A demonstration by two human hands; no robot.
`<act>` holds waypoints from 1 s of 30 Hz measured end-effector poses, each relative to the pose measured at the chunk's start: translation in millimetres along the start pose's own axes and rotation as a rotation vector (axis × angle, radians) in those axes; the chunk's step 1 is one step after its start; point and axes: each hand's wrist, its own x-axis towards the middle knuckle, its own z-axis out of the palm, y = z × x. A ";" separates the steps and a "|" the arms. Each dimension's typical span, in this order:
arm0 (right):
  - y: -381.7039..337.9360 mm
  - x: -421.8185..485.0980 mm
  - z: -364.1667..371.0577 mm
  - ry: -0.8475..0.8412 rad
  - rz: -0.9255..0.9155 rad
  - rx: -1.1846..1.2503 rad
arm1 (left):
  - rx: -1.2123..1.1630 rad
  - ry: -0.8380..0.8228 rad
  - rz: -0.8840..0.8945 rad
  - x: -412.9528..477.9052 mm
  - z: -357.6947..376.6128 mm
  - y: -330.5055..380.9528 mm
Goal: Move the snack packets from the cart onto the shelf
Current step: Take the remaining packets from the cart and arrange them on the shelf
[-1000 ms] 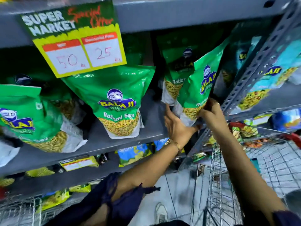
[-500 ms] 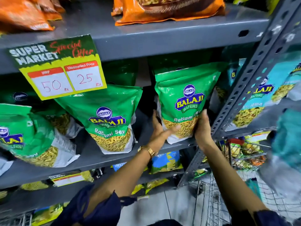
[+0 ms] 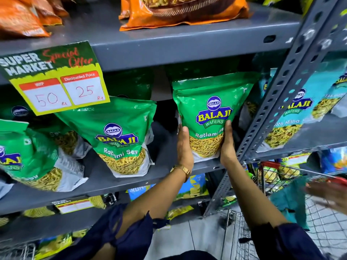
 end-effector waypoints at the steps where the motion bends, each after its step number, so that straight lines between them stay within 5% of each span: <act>1: 1.7 0.6 0.1 0.004 -0.007 -0.003 | -0.004 -0.005 0.002 -0.3 -0.1 0.9; 10: -2.6 -38.9 17.0 0.286 -0.114 -0.246 | 0.259 0.024 0.110 -36.5 -14.8 26.0; 15: 24.2 -113.7 47.6 0.284 -0.523 -0.496 | 0.583 -0.082 0.598 -108.9 -62.5 39.9; 19: 49.8 -130.2 79.3 0.075 -0.611 -0.508 | 0.851 0.098 0.970 -120.1 -102.3 40.4; 22: 61.3 -123.1 110.8 -0.059 -0.508 -0.424 | 0.719 0.393 0.888 -108.2 -127.3 45.9; 25: 64.7 -106.5 141.3 -0.068 -0.377 -0.321 | 0.346 0.656 0.640 -82.8 -155.4 62.2; 30: 59.7 -85.2 180.6 -0.053 -0.212 -0.247 | -0.093 0.544 0.165 -34.2 -195.3 87.2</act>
